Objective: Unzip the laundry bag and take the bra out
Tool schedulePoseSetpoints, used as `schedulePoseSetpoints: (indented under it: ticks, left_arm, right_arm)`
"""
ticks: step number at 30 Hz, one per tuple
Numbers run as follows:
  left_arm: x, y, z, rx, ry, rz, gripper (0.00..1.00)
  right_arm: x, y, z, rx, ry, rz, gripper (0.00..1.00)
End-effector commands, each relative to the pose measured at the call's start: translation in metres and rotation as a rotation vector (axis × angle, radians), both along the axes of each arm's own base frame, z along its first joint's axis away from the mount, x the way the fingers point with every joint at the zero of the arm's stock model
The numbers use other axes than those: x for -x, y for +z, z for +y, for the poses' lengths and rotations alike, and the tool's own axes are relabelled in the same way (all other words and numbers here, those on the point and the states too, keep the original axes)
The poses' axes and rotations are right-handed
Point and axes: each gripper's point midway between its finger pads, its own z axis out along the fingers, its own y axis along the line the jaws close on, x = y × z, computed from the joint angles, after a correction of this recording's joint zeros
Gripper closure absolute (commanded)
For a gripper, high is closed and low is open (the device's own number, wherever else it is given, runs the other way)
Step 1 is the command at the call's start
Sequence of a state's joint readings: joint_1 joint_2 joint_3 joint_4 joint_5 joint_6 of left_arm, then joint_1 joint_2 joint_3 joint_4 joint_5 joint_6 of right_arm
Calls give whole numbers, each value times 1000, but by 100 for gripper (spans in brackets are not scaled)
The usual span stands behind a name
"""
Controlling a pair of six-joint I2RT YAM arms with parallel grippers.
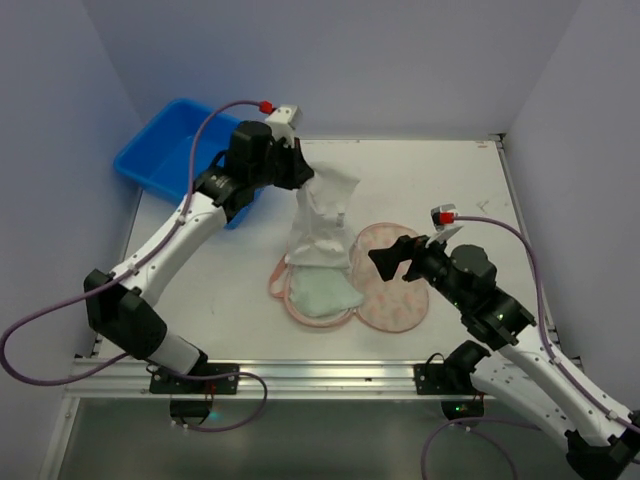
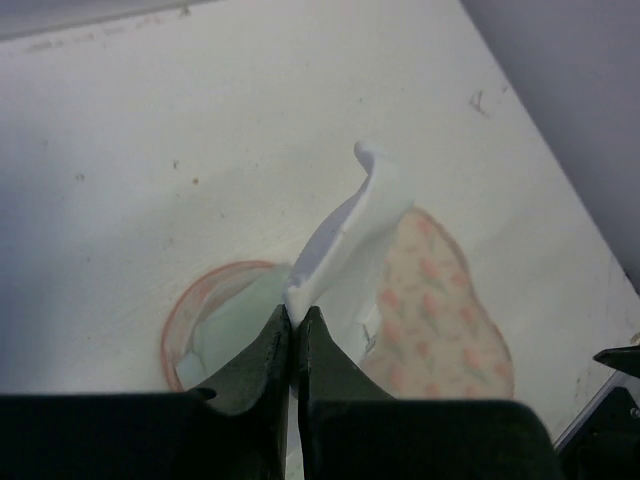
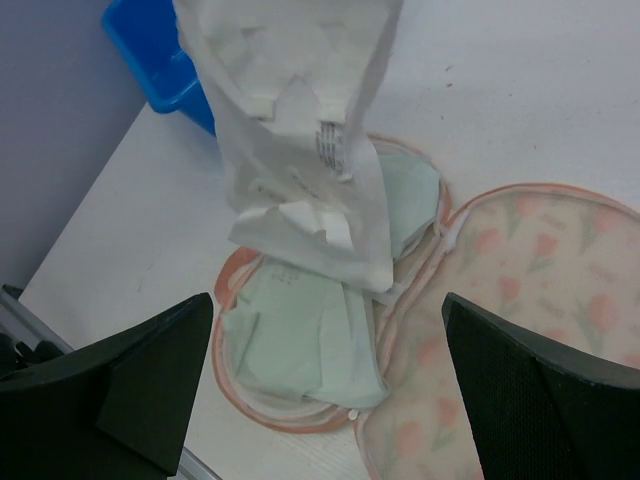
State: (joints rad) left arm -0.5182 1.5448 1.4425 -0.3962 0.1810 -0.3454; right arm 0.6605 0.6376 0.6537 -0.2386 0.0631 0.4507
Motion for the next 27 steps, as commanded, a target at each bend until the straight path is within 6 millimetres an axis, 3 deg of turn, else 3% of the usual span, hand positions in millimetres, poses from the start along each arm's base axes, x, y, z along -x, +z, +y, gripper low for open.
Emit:
schedulePoseSetpoints:
  ticks: [1, 2, 3, 5, 6, 9, 10, 18, 24, 27]
  left_arm:
    - [0, 95, 9, 97, 43, -187, 100]
    - [-2, 113, 16, 107, 76, -227, 100]
    - [-4, 145, 25, 133, 106, -286, 100]
    - [-10, 176, 41, 154, 172, -343, 100]
    - [-13, 206, 57, 173, 219, -395, 100]
    - [-36, 229, 92, 138, 360, -439, 100]
    - [-37, 254, 103, 150, 395, -491, 100]
    - [-93, 286, 204, 156, 650, -611, 100]
    - [-132, 260, 270, 91, 813, -622, 100]
    - [-146, 249, 287, 45, 858, -637, 100]
  right_arm:
    - [-6, 35, -13, -43, -71, -106, 1]
    - [-6, 38, -15, -49, -76, -113, 1]
    - [-4, 41, -17, -54, -81, -123, 1]
    - [-4, 44, -18, -59, -83, -134, 1]
    - [-3, 45, -18, -60, -83, -135, 1]
    - [-3, 47, -17, -59, -77, -132, 1]
    - [-3, 46, -17, -55, -74, -127, 1]
    - [-3, 38, -9, -43, -44, -104, 1]
    - [-6, 33, -6, -24, -33, -89, 1]
    - [-7, 28, -4, -13, -26, -78, 1]
